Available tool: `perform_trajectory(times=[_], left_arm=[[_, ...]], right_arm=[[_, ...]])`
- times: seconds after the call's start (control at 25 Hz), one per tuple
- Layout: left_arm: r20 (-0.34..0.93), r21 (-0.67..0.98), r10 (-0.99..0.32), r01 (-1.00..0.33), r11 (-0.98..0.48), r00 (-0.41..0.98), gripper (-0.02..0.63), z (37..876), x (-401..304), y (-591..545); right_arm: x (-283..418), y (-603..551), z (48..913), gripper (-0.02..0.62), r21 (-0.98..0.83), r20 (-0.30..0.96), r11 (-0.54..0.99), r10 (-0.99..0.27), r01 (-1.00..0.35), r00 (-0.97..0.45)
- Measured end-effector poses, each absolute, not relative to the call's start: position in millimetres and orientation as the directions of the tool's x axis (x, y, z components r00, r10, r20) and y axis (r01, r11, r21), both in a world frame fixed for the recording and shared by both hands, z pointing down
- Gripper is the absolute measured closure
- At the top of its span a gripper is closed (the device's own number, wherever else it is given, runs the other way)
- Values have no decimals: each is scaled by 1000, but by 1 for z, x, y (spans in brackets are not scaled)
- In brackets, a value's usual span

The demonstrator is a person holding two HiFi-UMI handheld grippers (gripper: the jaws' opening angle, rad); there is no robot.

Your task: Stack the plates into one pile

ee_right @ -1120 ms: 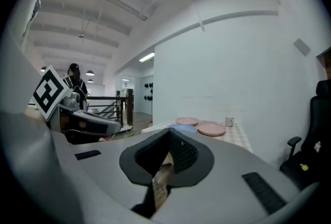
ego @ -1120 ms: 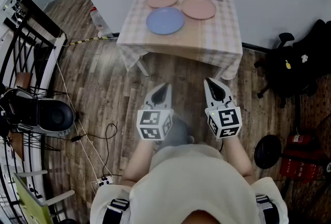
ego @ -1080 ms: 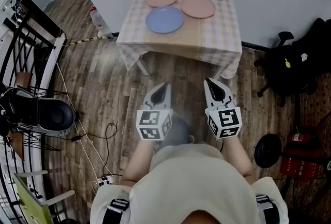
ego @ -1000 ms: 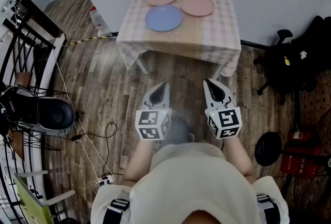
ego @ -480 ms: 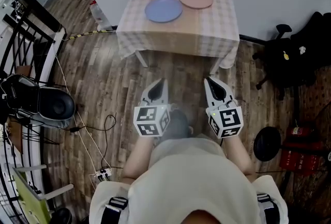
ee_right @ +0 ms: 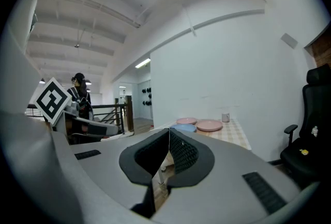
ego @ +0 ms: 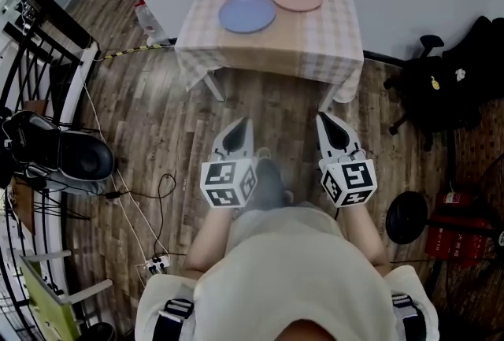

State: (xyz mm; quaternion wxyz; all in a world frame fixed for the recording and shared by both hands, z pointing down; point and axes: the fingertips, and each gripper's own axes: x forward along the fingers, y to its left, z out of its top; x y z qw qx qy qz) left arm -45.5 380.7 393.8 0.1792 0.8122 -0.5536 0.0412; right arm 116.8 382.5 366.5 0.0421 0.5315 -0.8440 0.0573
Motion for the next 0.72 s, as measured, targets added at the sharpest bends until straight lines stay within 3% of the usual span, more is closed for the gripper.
perform_trajectory(times=[0.72], left_arm=[[308,251,-876,-919,-303,373,601,408,-56,277]], right_arm=[[111,278,377,595,-74,183,424,-884,-903,-430]])
